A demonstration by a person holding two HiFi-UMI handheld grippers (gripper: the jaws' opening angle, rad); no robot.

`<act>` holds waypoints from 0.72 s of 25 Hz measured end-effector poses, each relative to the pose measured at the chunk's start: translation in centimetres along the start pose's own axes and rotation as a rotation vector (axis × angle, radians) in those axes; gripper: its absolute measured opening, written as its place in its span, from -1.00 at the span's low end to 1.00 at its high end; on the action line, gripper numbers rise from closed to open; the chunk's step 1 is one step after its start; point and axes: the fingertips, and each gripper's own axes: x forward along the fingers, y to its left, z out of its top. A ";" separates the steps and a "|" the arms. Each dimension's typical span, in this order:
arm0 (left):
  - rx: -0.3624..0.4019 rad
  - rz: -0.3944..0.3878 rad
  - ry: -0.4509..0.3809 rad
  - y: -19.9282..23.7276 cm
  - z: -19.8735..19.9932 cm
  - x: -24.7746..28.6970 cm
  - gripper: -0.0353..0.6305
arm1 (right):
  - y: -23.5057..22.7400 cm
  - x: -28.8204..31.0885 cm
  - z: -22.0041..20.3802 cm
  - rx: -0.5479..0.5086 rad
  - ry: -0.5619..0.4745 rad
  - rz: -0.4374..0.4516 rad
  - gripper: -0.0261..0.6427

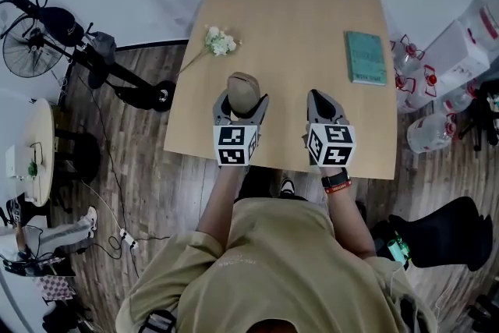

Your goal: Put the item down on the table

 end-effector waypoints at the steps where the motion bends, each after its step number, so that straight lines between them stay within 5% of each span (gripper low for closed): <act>1: 0.005 -0.008 0.003 0.5 0.0 1.1 0.22 | -0.4 0.9 0.1 0.002 -0.001 -0.005 -0.92; 18: 0.202 -0.257 0.176 5.1 -1.6 17.0 0.22 | -4.5 14.4 0.3 0.073 0.073 -0.085 -0.92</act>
